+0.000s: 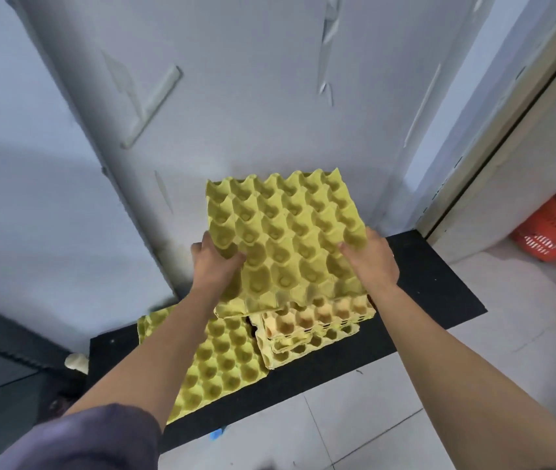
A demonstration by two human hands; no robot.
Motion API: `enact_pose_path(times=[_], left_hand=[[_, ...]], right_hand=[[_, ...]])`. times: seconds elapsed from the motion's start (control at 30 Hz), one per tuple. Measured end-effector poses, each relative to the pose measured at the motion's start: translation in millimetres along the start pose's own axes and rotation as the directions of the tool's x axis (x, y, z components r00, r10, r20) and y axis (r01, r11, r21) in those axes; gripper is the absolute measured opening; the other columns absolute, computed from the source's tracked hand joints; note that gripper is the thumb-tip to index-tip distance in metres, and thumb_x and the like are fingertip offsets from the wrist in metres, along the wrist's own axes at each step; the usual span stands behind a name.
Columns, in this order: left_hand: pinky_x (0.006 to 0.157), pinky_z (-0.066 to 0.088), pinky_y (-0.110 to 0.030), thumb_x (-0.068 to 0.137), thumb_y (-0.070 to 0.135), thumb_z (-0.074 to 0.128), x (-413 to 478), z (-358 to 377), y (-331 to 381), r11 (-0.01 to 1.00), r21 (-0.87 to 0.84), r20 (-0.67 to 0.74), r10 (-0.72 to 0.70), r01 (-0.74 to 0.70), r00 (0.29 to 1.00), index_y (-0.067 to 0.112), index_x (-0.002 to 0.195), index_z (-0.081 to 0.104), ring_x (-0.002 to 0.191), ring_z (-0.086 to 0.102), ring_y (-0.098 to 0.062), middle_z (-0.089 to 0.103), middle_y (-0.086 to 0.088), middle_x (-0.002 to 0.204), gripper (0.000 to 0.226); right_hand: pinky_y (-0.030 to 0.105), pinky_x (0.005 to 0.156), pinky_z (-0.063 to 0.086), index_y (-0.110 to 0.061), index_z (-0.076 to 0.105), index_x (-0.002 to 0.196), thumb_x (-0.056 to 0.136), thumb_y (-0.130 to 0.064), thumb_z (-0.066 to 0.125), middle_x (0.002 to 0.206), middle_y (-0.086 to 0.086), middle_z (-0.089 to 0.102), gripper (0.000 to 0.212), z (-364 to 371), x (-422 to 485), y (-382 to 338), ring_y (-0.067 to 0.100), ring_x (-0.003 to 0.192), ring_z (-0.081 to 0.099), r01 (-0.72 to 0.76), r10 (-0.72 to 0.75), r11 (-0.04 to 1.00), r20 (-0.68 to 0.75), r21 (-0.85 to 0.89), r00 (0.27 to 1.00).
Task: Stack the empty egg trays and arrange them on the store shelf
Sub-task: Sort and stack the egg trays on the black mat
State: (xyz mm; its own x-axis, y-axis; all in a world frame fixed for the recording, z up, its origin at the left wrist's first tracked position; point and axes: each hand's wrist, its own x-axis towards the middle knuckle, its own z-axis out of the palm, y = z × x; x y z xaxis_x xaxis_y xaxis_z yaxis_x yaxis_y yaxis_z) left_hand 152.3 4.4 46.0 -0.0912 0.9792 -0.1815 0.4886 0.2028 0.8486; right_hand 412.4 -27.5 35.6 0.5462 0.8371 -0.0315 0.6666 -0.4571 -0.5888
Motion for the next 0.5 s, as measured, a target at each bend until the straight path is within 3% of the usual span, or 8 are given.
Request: enact_pose_path(times=[0.2, 0.5], left_hand=[[0.107, 0.033, -0.04, 0.08, 0.033, 0.073, -59, -51, 11, 0.996, 0.04, -0.045, 0.079, -0.078, 0.996, 0.019, 0.145, 0.021, 0.121, 0.041, -0.032, 0.027, -0.012, 0.133, 0.084], [0.104, 0.033, -0.029, 0.081, 0.033, 0.071, -205, -139, -11, 0.987, 0.099, -0.219, 0.147, -0.128, 0.965, 0.017, 0.134, 0.046, 0.119, 0.044, -0.027, 0.033, -0.011, 0.127, 0.061]], right_hand=[[0.039, 0.072, 0.051, -0.023, 0.052, 0.121, 0.081, -0.057, 0.057, 0.112, 0.002, 0.06, 0.053, -30, -52, -30, 0.028, 0.101, 0.06, 0.107, -0.106, 0.994, -0.041, 0.01, 0.994], [0.042, 0.085, 0.049, -0.016, 0.042, 0.138, 0.085, -0.056, 0.057, 0.127, 0.01, 0.057, 0.068, -58, -173, -59, 0.033, 0.114, 0.056, 0.315, -0.314, 0.949, -0.036, 0.034, 0.949]])
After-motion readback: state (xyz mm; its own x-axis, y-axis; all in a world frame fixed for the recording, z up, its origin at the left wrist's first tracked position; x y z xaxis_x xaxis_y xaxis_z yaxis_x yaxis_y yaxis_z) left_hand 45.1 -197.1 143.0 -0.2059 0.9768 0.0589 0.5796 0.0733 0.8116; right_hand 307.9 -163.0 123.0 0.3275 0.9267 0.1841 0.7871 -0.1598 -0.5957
